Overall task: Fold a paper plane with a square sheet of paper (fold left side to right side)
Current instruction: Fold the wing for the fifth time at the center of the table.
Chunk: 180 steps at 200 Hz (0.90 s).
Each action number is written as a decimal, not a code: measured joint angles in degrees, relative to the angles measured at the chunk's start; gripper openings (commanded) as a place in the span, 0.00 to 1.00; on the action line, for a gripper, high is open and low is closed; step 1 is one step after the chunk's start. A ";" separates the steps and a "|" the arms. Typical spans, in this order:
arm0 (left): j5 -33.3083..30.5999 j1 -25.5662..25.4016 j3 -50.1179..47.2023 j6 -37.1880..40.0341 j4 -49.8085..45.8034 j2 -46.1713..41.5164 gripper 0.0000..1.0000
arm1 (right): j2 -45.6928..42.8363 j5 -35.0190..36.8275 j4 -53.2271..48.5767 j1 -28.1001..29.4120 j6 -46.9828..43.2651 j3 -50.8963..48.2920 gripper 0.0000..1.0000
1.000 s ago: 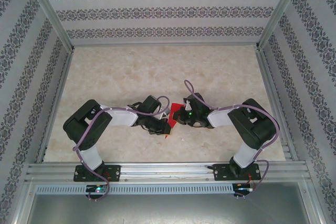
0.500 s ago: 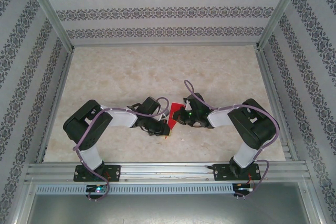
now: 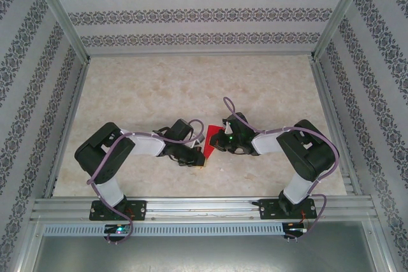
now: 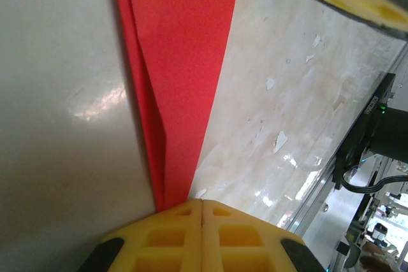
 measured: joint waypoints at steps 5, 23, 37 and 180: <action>0.00 0.00 -0.20 0.04 -0.02 -0.17 0.05 | 0.00 -0.02 0.00 -0.02 0.00 0.00 0.00; 0.00 0.00 -0.90 0.26 -0.02 -0.70 0.05 | 0.07 -0.26 0.00 -0.24 0.00 0.02 0.00; -0.02 0.00 -1.60 0.42 -0.04 -1.29 0.05 | 0.15 -0.50 -0.13 -0.28 0.00 0.13 0.00; 0.26 1.42 1.44 1.68 -2.32 -6.34 0.02 | 0.20 -0.70 -0.85 -0.33 -0.02 0.50 0.00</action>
